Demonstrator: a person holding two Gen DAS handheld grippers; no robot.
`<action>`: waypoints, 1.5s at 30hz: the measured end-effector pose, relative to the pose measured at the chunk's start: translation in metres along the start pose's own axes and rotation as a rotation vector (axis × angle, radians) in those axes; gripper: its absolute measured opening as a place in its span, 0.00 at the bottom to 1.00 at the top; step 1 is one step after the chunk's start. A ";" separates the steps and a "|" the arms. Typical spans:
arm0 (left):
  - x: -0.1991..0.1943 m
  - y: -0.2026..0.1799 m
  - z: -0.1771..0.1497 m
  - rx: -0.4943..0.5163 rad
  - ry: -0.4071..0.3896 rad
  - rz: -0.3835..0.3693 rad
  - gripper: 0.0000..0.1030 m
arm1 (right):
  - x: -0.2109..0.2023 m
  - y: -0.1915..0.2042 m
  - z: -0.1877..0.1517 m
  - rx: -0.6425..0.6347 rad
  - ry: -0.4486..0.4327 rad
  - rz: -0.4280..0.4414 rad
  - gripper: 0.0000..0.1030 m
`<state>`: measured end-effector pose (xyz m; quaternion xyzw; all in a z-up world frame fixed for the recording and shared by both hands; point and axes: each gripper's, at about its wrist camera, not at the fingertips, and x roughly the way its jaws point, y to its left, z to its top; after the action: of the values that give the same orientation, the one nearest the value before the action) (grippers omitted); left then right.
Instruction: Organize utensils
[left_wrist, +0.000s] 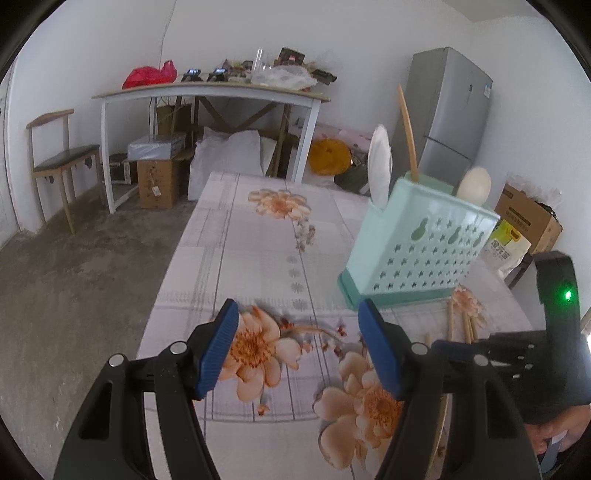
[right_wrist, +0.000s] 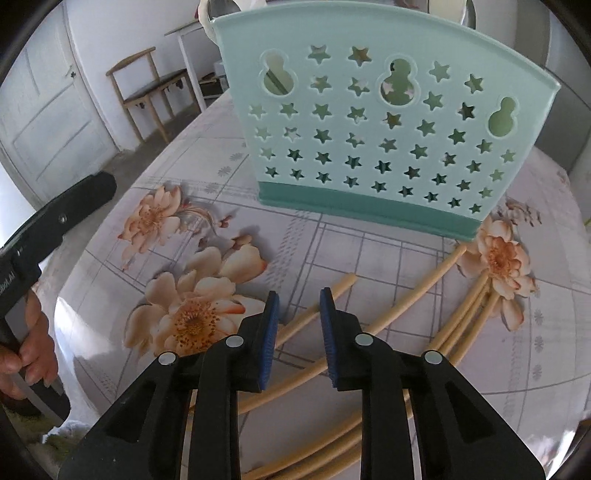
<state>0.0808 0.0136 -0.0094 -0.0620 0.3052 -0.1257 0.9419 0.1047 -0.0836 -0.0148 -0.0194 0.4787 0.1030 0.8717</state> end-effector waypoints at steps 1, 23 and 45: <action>0.001 -0.001 -0.002 0.002 0.009 -0.001 0.63 | 0.003 -0.005 0.000 0.020 0.007 0.012 0.19; 0.031 -0.013 -0.033 0.026 0.117 0.010 0.63 | 0.016 -0.018 0.009 0.109 0.009 0.002 0.07; 0.039 -0.003 -0.033 -0.037 0.152 -0.051 0.63 | -0.173 -0.080 0.104 0.198 -0.567 0.149 0.00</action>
<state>0.0907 -0.0015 -0.0571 -0.0774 0.3763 -0.1482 0.9113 0.1165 -0.1761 0.1816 0.1301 0.2244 0.1207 0.9582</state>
